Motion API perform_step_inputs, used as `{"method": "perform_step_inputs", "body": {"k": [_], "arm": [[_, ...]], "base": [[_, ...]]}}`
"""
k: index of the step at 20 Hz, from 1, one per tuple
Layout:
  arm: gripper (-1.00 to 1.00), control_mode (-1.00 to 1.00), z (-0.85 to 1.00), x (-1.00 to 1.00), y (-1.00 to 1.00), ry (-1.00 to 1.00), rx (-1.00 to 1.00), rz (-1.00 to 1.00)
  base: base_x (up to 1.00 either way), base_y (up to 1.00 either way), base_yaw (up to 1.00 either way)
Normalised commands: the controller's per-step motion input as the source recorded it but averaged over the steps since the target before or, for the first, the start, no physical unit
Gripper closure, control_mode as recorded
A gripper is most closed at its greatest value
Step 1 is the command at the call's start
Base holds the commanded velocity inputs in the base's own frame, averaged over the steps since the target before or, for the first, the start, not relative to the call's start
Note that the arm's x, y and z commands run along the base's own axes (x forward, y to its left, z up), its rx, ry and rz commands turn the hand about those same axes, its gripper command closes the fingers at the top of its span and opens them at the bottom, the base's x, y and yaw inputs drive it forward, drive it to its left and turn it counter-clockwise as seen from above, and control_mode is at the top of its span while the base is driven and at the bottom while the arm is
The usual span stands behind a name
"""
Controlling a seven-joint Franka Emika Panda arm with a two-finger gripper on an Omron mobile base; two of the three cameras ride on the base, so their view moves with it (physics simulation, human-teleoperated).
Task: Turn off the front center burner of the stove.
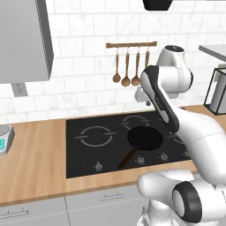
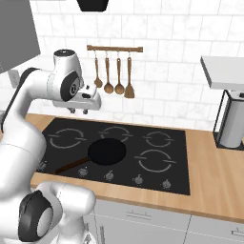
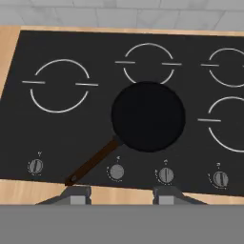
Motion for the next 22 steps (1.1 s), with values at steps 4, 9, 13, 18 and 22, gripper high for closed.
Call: {"method": "perform_step_inputs", "body": {"k": [4, 9, 13, 18, 22], "arm": [[-1.00, -1.00, -0.36, -0.26, -0.15, 0.00, -0.04, 0.00], [-1.00, -1.00, -0.89, -0.46, -0.38, 0.00, -0.07, 0.01], [-1.00, -1.00, -0.63, -0.34, -0.12, -0.02, -0.05, 0.23], [-1.00, -1.00, -0.27, -0.17, -0.07, -0.04, 0.00, 0.21], [-1.00, -1.00, -0.39, 0.00, 0.00, -0.01, -0.02, 0.23]], "base": [[0.00, 0.00, 0.00], [0.00, 0.00, 0.00], [0.00, 0.00, 0.00], [0.00, 0.00, 0.00], [0.00, 0.00, 0.00]]}}
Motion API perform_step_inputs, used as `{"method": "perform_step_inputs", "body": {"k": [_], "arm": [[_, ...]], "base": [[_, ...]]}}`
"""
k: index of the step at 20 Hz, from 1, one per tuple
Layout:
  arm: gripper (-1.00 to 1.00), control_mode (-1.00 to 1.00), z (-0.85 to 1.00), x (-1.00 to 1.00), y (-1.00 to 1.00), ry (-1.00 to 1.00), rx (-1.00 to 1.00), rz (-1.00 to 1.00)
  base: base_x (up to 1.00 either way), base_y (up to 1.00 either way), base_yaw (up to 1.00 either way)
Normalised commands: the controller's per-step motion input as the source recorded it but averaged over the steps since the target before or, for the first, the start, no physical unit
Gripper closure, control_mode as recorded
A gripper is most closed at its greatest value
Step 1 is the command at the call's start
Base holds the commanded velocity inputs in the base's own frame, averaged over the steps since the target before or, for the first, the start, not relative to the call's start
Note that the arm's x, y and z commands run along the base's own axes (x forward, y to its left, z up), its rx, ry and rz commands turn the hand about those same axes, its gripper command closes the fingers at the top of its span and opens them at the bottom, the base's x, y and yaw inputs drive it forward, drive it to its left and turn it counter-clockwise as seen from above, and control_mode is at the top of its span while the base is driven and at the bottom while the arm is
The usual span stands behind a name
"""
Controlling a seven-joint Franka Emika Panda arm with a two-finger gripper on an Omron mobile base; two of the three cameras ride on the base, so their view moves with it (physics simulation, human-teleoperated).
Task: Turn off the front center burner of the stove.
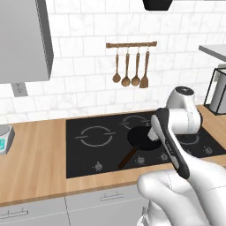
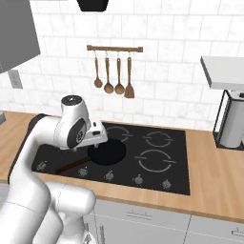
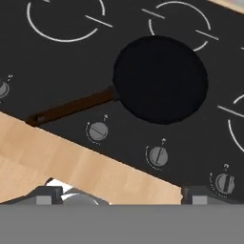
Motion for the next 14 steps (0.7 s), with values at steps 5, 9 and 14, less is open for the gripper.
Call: {"method": "perform_step_inputs", "body": {"k": [5, 9, 14], "arm": [[-1.00, -1.00, -0.62, 0.00, 0.29, 0.00, -0.12, 0.32], [-1.00, -1.00, -0.61, -0.01, 0.32, 0.02, -0.23, 0.24], [-1.00, -1.00, -0.53, 0.03, 0.32, 0.11, -0.19, 0.08]], "base": [[0.00, 0.00, 0.00], [0.00, 0.00, 0.00], [0.00, 0.00, 0.00]]}}
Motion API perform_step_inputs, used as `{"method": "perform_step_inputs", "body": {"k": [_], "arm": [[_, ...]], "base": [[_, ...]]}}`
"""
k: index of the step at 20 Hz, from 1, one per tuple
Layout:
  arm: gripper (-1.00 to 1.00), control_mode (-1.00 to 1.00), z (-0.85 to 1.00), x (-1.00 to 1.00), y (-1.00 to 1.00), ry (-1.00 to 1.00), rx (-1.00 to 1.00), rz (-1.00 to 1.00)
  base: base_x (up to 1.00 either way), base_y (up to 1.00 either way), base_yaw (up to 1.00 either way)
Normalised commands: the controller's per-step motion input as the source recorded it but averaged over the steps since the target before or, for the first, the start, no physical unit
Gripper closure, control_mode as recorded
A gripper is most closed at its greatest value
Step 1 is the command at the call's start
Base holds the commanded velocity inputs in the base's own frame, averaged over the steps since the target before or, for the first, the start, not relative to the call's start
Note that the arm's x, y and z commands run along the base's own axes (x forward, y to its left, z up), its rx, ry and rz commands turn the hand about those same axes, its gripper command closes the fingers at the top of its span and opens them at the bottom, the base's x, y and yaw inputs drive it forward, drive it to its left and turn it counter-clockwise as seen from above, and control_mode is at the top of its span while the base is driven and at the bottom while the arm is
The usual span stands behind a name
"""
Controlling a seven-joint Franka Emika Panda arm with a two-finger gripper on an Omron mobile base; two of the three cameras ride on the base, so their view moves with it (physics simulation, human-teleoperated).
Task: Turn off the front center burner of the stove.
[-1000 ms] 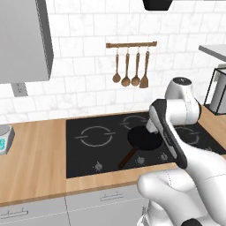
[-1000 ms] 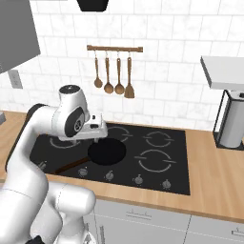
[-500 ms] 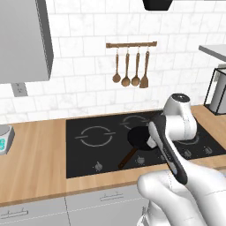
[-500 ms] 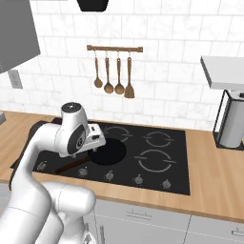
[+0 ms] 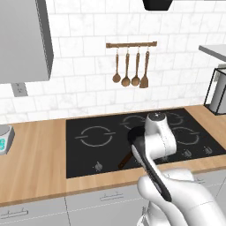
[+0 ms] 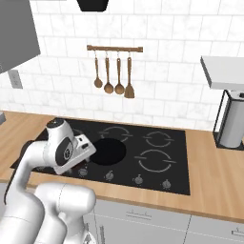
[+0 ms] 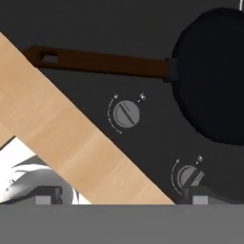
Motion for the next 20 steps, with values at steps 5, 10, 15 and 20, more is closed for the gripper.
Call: {"method": "perform_step_inputs", "body": {"k": [5, 10, 15, 20], "arm": [[-1.00, -1.00, -0.53, 0.24, 0.20, 0.19, -0.01, 0.04], [-1.00, -1.00, -0.33, 0.38, -0.06, 0.11, 0.00, 0.01], [-1.00, -1.00, -0.49, 0.28, -0.16, 0.06, 0.02, 0.00], [-1.00, -1.00, -0.27, 0.11, 0.00, 0.02, 0.14, -0.01]], "base": [[0.00, 0.00, 0.00], [0.00, 0.00, 0.00], [0.00, 0.00, 0.00], [0.00, 0.00, 0.00]]}}
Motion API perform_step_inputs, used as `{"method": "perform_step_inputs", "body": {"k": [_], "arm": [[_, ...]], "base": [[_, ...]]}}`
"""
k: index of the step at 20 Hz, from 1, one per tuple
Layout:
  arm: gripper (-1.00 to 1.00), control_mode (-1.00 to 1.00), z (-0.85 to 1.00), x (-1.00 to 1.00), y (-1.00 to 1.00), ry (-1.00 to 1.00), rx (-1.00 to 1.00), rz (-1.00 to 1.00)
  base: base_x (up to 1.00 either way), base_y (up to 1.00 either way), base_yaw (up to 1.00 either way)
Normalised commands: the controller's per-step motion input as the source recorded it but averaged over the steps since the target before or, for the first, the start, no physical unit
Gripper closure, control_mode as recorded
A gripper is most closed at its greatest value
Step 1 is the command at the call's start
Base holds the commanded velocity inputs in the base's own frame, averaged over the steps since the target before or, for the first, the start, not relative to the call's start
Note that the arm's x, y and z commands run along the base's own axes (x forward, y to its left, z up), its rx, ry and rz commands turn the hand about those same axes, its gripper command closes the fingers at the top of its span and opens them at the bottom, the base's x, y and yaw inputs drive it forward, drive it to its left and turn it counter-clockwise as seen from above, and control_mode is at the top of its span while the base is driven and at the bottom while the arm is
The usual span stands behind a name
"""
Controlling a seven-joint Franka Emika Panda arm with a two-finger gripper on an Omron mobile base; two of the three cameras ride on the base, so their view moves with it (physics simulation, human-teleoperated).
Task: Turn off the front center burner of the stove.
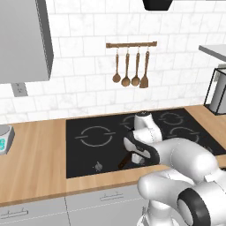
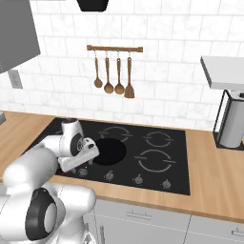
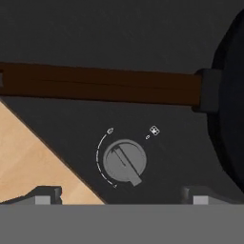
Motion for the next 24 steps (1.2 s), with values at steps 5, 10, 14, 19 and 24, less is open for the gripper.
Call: {"method": "perform_step_inputs", "body": {"k": [5, 10, 14, 19, 24], "arm": [[-1.00, -1.00, -0.20, -0.03, -0.01, 0.00, 0.11, 0.00], [-1.00, -1.00, -0.05, -0.42, -0.16, -0.10, 0.02, 0.00], [-1.00, -1.00, -0.12, 0.00, 0.04, 0.00, 0.00, 0.00], [-1.00, -1.00, -0.29, 0.17, 0.23, 0.00, 0.00, 0.00], [-1.00, -1.00, -0.21, 0.05, 0.03, 0.00, 0.00, 0.00]], "base": [[0.00, 0.00, 0.00], [0.00, 0.00, 0.00], [0.00, 0.00, 0.00], [0.00, 0.00, 0.00], [0.00, 0.00, 0.00]]}}
